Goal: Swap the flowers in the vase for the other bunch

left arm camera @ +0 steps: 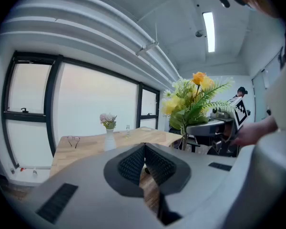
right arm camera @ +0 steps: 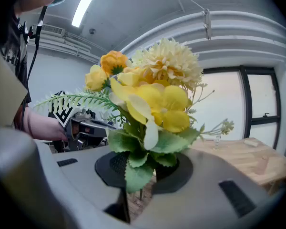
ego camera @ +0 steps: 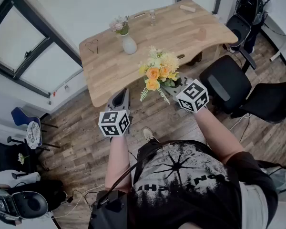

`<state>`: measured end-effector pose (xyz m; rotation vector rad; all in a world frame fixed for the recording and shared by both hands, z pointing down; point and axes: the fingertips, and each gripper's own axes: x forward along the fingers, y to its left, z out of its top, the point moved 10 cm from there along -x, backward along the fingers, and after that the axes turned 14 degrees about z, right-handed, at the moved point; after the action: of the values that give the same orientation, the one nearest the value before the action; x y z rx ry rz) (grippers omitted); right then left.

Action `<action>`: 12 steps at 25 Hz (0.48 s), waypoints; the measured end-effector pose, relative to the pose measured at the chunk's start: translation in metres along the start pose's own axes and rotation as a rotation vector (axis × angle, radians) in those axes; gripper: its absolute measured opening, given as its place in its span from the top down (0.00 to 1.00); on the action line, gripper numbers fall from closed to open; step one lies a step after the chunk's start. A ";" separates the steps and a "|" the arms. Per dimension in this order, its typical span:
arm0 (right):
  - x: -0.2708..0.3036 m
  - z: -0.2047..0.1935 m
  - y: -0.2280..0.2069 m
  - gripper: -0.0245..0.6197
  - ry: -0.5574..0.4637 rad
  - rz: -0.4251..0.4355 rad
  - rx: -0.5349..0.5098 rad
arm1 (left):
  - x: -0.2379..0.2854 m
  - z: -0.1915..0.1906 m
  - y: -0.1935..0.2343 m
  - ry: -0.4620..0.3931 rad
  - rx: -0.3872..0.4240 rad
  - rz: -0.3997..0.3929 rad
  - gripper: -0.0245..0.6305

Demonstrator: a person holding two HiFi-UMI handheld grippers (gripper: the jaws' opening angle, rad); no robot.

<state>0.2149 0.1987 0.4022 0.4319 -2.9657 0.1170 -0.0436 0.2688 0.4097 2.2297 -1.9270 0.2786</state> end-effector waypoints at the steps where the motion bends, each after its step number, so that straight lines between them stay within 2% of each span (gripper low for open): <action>1: 0.000 0.000 -0.001 0.83 0.000 0.001 -0.001 | 0.000 -0.001 0.001 0.001 -0.002 0.002 0.94; 12: 0.000 0.001 0.001 0.83 -0.023 0.011 0.012 | -0.005 -0.004 0.006 -0.001 -0.022 0.004 0.94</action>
<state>0.2140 0.1998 0.4010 0.4213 -2.9914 0.1326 -0.0506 0.2731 0.4122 2.2126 -1.9256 0.2554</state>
